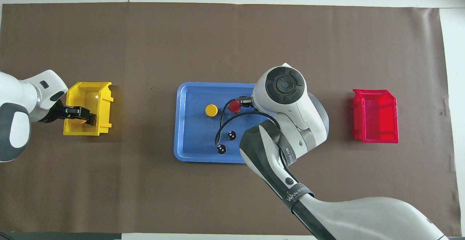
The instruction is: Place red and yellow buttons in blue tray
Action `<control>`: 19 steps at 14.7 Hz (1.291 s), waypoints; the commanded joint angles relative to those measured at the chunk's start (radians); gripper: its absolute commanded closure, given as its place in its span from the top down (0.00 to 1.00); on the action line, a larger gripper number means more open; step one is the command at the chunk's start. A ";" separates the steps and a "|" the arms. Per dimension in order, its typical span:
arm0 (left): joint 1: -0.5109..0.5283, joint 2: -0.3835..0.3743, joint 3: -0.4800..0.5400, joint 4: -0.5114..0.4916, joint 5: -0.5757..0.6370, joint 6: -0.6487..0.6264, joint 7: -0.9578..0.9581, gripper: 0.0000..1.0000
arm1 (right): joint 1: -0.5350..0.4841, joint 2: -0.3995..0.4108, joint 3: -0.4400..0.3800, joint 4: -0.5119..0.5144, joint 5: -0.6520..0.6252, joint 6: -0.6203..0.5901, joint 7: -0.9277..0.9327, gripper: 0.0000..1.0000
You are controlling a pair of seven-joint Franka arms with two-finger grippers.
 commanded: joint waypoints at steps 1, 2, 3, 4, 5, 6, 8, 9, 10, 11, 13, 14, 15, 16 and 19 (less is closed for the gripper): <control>0.008 -0.004 -0.003 -0.050 -0.020 0.058 0.011 0.75 | 0.004 -0.006 -0.003 -0.025 0.003 0.022 0.017 0.36; 0.008 -0.004 -0.003 -0.064 -0.020 0.067 0.011 0.75 | 0.001 -0.006 -0.005 -0.027 0.003 0.022 0.015 0.52; 0.007 -0.003 -0.005 -0.072 -0.020 0.080 0.010 0.75 | 0.000 -0.006 -0.003 -0.028 0.003 0.023 0.015 0.70; 0.007 -0.003 -0.005 -0.080 -0.020 0.090 0.007 0.75 | 0.000 -0.006 -0.005 -0.029 0.003 0.023 0.017 0.89; 0.007 -0.001 -0.005 -0.084 -0.020 0.096 0.007 0.75 | -0.003 -0.006 -0.005 -0.016 0.001 0.016 0.012 1.00; 0.005 0.001 -0.005 -0.087 -0.020 0.106 0.004 0.68 | -0.011 -0.007 -0.006 0.005 -0.010 0.002 0.012 1.00; 0.007 0.001 -0.005 -0.087 -0.020 0.109 -0.002 0.02 | -0.051 -0.023 -0.017 0.074 -0.013 -0.087 -0.001 1.00; 0.007 0.002 -0.005 -0.084 -0.020 0.109 -0.004 0.01 | -0.098 -0.041 -0.016 0.112 -0.014 -0.143 -0.009 1.00; 0.007 0.005 -0.005 -0.077 -0.020 0.109 -0.005 0.01 | -0.130 -0.064 -0.016 0.138 -0.014 -0.203 -0.015 1.00; 0.007 0.019 -0.005 -0.055 -0.020 0.104 -0.007 0.01 | -0.161 -0.087 -0.016 0.166 -0.014 -0.271 -0.015 1.00; 0.004 0.045 -0.005 0.024 -0.020 0.060 -0.007 0.01 | -0.245 -0.119 -0.014 0.230 -0.013 -0.422 -0.061 1.00; 0.001 0.062 -0.003 0.085 -0.020 0.013 -0.008 0.01 | -0.284 -0.136 -0.016 0.254 -0.013 -0.479 -0.128 1.00; -0.004 0.082 -0.005 0.165 -0.020 -0.059 -0.012 0.01 | -0.328 -0.168 -0.016 0.258 -0.010 -0.519 -0.187 1.00; -0.008 0.103 -0.005 0.257 -0.019 -0.148 -0.016 0.01 | -0.374 -0.200 -0.016 0.258 -0.007 -0.552 -0.227 1.00; -0.121 0.146 -0.009 0.422 -0.019 -0.281 -0.219 0.01 | -0.508 -0.277 -0.019 0.266 -0.001 -0.671 -0.398 1.00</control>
